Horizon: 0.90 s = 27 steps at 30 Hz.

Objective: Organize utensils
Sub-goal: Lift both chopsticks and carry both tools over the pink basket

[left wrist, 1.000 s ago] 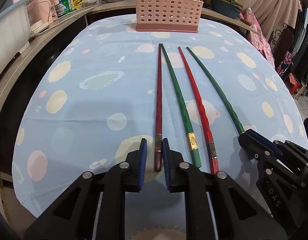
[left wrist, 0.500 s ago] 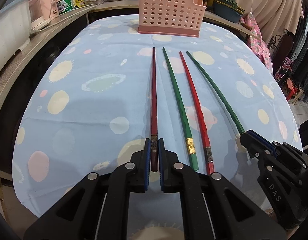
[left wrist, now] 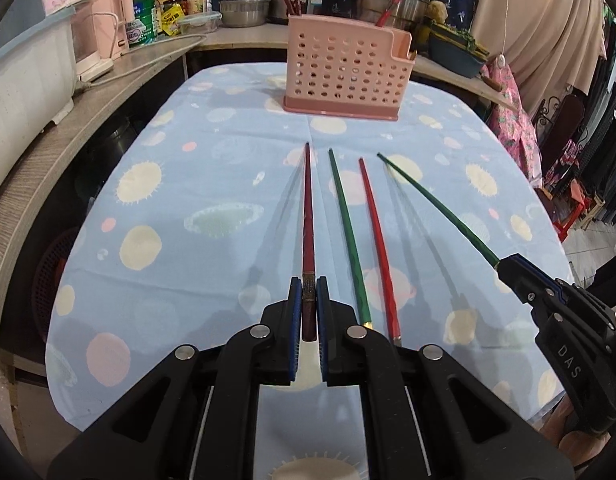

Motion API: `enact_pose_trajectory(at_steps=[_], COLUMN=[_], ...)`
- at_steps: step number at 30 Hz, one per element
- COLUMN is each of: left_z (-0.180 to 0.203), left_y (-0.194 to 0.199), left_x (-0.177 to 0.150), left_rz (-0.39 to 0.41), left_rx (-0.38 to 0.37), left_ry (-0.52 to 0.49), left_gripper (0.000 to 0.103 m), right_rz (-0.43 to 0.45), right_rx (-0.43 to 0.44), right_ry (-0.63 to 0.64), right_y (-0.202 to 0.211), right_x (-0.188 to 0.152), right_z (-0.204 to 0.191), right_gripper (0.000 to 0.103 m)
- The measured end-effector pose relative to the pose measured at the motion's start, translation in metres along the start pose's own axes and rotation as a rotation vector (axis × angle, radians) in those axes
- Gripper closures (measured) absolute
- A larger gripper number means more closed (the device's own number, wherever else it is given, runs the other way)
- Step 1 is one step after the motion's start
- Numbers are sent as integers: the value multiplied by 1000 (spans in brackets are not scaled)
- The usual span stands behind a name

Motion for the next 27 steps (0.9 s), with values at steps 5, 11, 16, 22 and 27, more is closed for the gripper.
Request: enact_pose_trajectory(at_steps=[5, 11, 16, 22, 27], left_z=[0, -4, -4, -3, -2], left_y=[13, 26, 35, 40, 43], left_x=[22, 55, 82, 115, 146], left_rz=[46, 102, 147, 185, 208], left_rx=[-3, -7, 2, 5, 0], left_ry=[2, 17, 11, -1, 2], left_gripper=[96, 96, 96, 96, 96], right_rz=[65, 129, 181, 222, 246], right_rx=[-4, 4, -10, -6, 5], right_ry=[-19, -68, -77, -95, -111], right_y=[12, 22, 26, 27, 24], right_x=[29, 66, 94, 126, 154], right_z=[8, 20, 27, 32, 35], right_gripper=[96, 96, 96, 96, 97])
Point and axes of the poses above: each gripper's, at about its wrist camera, not at the fingertips, and y roughly against the way its jaws point, z to its right, x to its top, the point moved 3 cm from there along -y, roughly the way its jaws point, and after that the axes turned 7 degrees about -x, right-handed, at the moved point
